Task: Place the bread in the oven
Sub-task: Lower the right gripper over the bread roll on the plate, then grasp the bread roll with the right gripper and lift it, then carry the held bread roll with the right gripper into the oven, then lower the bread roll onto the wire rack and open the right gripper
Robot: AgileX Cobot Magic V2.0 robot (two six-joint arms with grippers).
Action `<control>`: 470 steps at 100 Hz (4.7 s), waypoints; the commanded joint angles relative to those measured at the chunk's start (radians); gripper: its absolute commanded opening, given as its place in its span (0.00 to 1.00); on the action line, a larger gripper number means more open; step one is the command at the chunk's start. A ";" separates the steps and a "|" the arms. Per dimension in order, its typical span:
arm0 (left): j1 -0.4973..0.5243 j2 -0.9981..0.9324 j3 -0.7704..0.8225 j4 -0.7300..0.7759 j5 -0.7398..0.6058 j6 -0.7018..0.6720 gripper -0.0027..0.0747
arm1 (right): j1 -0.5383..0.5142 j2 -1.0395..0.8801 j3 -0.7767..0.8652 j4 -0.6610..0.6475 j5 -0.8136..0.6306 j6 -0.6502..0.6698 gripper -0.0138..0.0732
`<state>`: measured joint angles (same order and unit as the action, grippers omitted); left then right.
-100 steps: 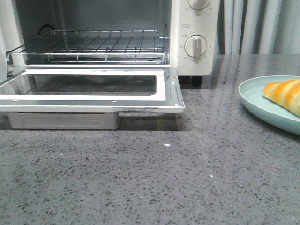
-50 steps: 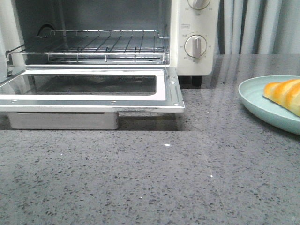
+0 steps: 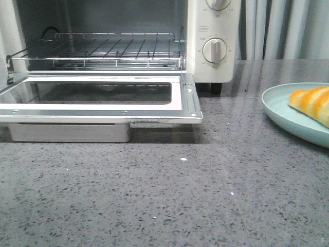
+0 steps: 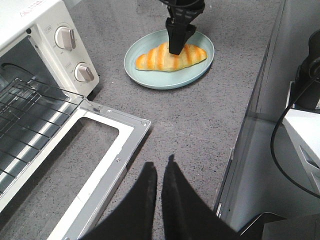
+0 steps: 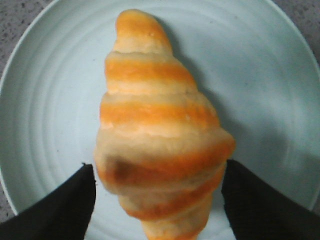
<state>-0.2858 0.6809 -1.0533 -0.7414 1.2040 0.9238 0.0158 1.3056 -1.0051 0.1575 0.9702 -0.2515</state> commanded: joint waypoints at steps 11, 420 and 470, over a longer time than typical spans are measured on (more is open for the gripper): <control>-0.003 0.004 -0.021 -0.061 -0.052 -0.013 0.01 | 0.001 0.045 -0.036 -0.002 -0.055 0.002 0.71; -0.003 0.004 -0.025 -0.075 -0.085 0.014 0.01 | 0.768 0.634 -1.118 -0.536 0.118 0.002 0.73; -0.003 0.004 -0.025 -0.075 -0.085 0.016 0.01 | 0.768 0.630 -1.204 -0.511 0.196 0.055 0.78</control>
<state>-0.2858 0.6809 -1.0533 -0.7594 1.1729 0.9375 0.7911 2.0017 -2.1727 -0.3072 1.2084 -0.2009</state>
